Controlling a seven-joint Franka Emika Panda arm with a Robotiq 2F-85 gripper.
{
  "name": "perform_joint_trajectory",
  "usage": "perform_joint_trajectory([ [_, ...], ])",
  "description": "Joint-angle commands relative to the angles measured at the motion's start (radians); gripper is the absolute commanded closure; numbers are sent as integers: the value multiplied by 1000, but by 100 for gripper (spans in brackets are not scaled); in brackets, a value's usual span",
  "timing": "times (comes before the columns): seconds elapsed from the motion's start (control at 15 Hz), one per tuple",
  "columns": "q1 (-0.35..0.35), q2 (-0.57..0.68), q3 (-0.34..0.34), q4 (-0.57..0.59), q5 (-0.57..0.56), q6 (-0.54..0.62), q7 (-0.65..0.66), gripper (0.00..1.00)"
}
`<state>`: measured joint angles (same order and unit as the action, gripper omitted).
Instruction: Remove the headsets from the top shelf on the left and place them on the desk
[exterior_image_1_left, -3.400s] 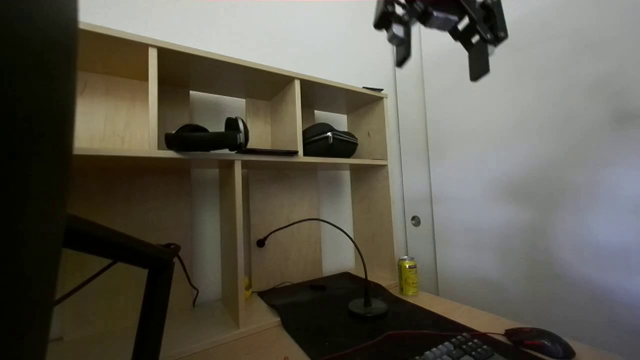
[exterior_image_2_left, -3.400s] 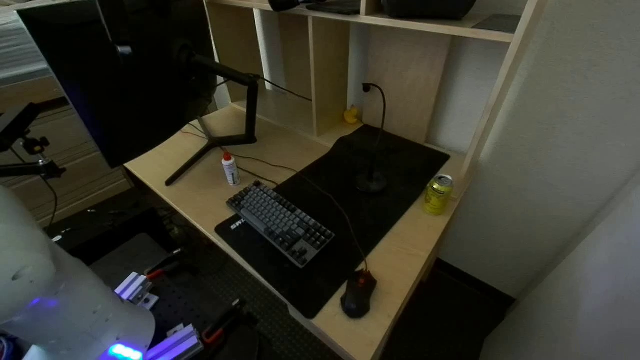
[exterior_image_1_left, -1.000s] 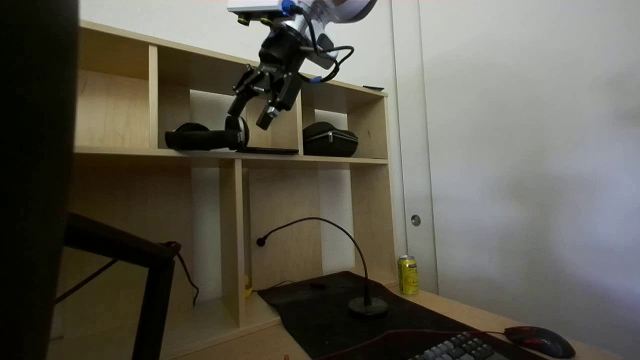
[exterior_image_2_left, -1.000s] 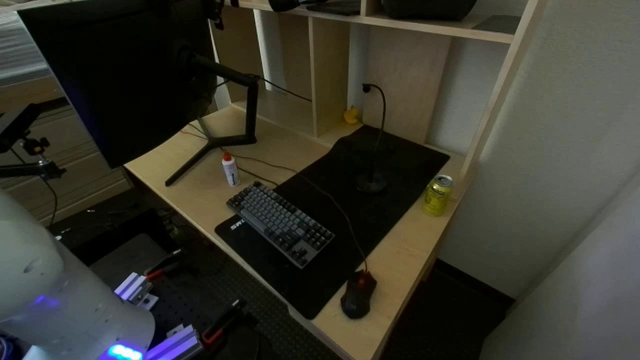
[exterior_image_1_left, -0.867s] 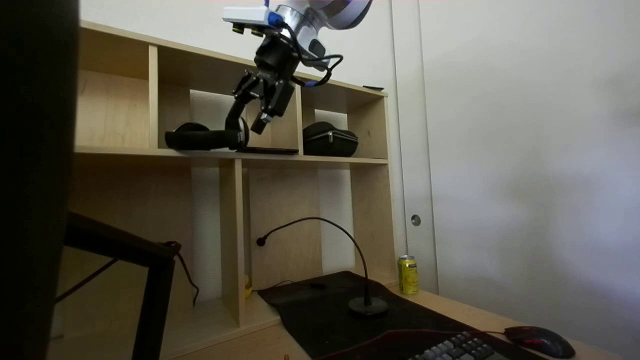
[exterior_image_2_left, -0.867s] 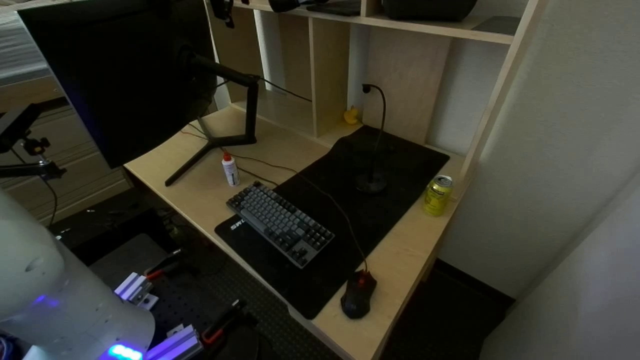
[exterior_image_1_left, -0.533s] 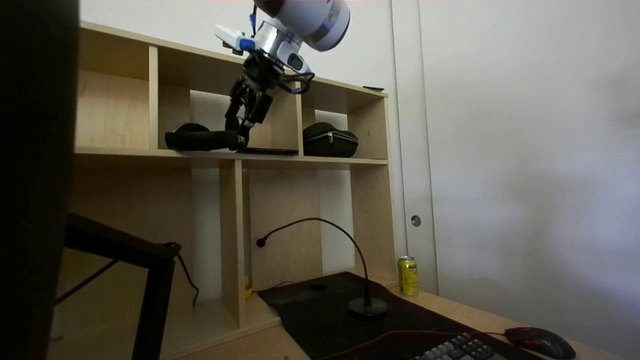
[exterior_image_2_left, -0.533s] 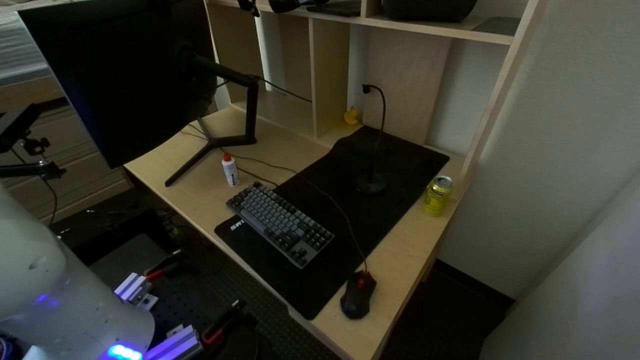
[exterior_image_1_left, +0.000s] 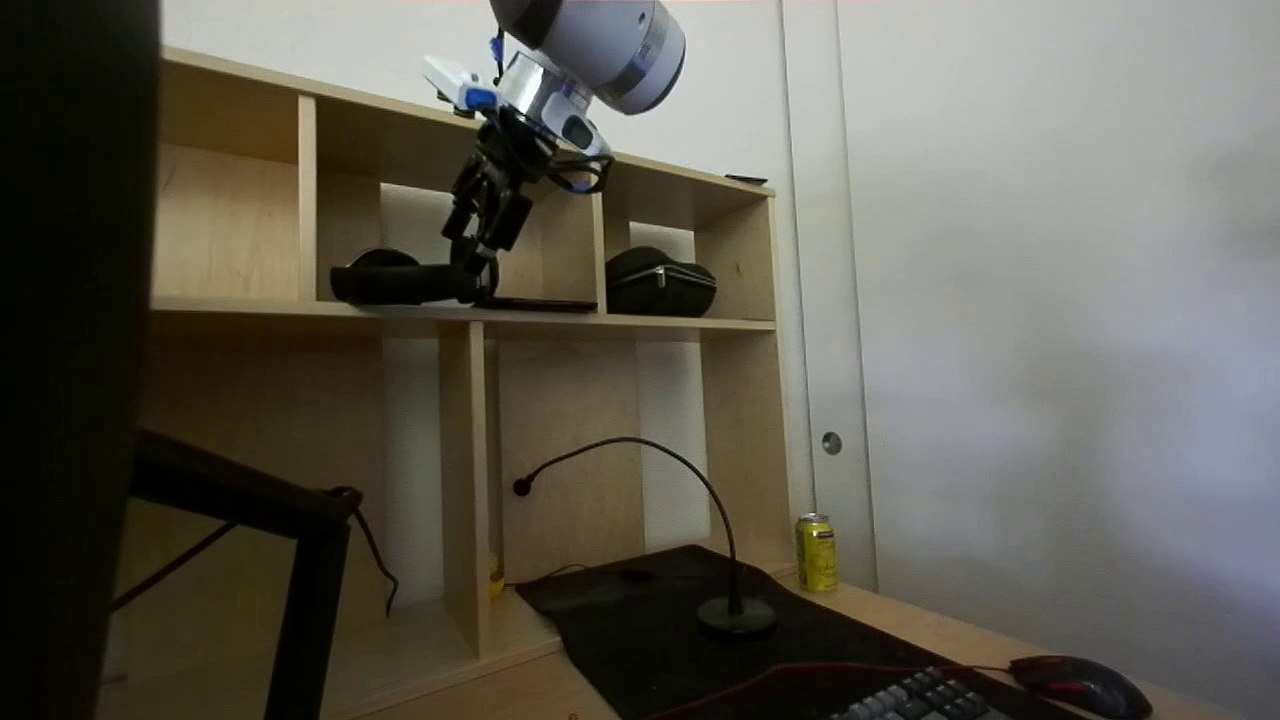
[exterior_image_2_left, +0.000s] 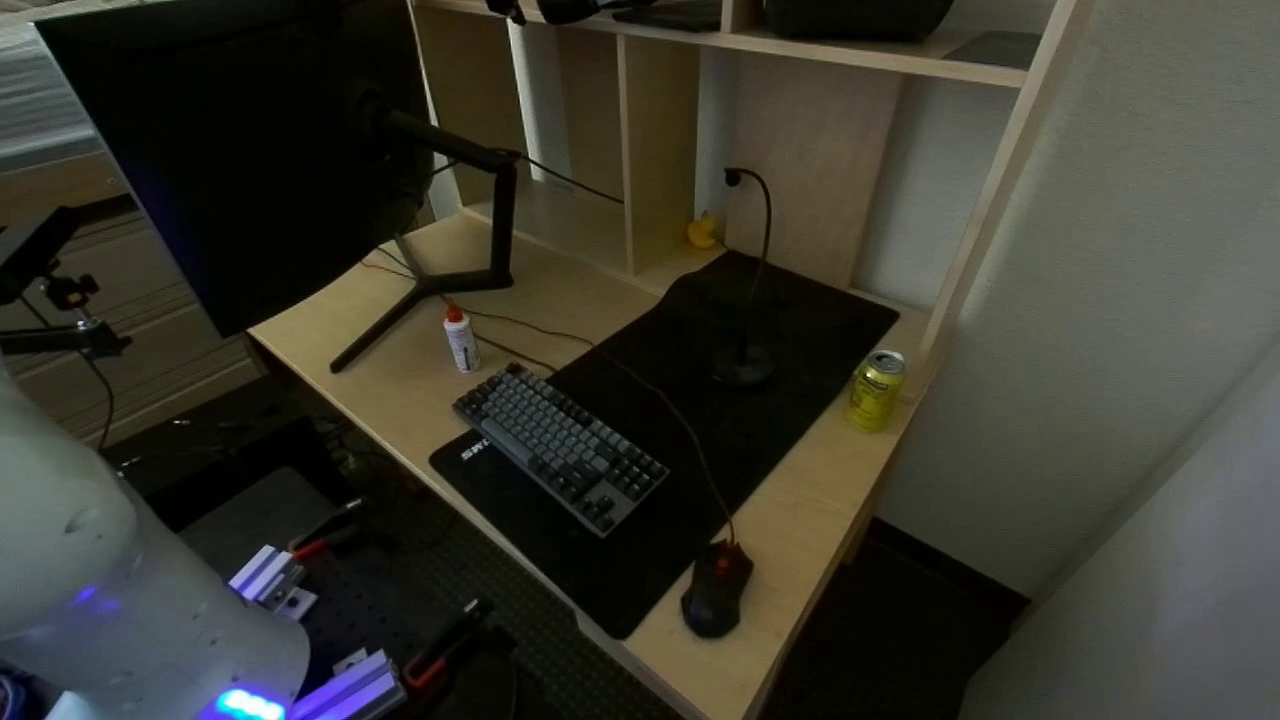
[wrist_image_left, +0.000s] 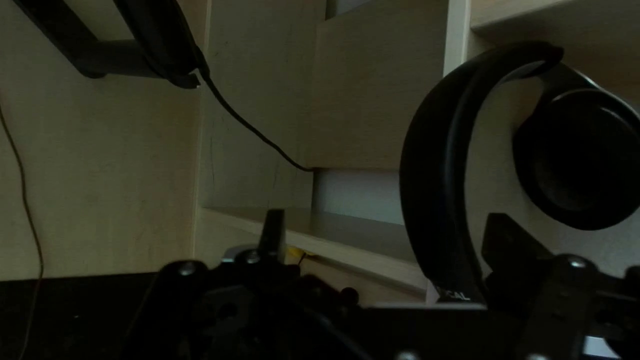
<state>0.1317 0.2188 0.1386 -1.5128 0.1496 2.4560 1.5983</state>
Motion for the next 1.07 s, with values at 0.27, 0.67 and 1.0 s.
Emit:
perform_joint_trajectory([
  [0.27, 62, 171, -59, 217, -21, 189, 43, 0],
  [0.67, 55, 133, -56, 161, -1, 163, 2, 0],
  [1.0, 66, 244, -81, 347, -5, 114, 49, 0],
])
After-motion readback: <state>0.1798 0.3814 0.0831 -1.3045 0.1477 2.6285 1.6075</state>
